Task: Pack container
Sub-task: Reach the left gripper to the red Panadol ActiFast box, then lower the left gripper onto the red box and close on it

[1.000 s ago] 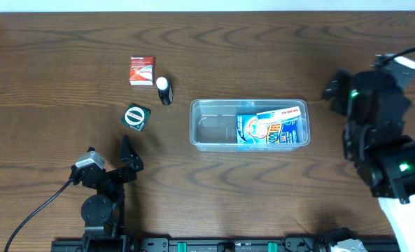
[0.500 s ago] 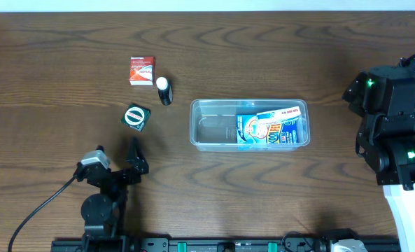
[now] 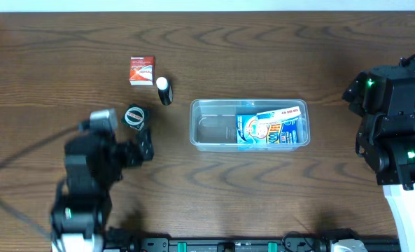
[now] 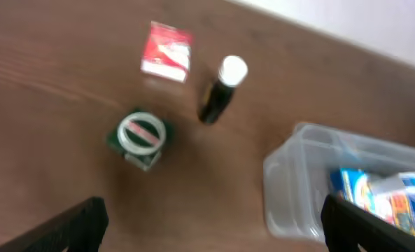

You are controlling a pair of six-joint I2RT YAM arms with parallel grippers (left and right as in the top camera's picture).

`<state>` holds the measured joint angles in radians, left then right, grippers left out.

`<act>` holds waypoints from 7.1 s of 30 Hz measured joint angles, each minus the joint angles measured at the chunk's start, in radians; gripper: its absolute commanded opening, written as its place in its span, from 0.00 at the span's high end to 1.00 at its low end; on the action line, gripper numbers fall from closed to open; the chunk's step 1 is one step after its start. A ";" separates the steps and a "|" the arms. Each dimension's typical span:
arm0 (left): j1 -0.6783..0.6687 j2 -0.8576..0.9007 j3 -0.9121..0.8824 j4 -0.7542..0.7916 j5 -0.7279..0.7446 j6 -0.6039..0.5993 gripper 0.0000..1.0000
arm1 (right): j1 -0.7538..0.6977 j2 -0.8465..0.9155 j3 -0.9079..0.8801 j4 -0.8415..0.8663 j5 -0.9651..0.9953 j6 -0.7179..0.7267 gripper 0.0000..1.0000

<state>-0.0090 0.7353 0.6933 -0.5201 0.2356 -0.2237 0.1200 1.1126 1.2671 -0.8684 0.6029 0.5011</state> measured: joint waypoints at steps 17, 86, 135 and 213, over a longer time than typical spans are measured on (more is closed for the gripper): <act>0.001 0.655 0.717 -0.138 -0.084 0.291 0.02 | 0.000 0.000 0.000 0.000 0.000 0.000 0.01; 0.002 1.719 1.561 -0.573 -0.190 0.276 0.01 | 0.000 0.000 0.000 0.000 0.000 0.000 0.01; 0.002 1.771 1.561 -0.647 -0.191 0.276 0.26 | 0.000 0.000 0.000 0.000 0.000 0.000 0.01; -0.008 1.823 1.601 -0.673 -0.190 0.266 0.21 | 0.000 0.000 0.000 0.000 0.000 0.000 0.01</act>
<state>-0.0174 2.5580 2.2948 -1.1927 0.0452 0.0418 0.1200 1.1126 1.2671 -0.8680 0.6029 0.5011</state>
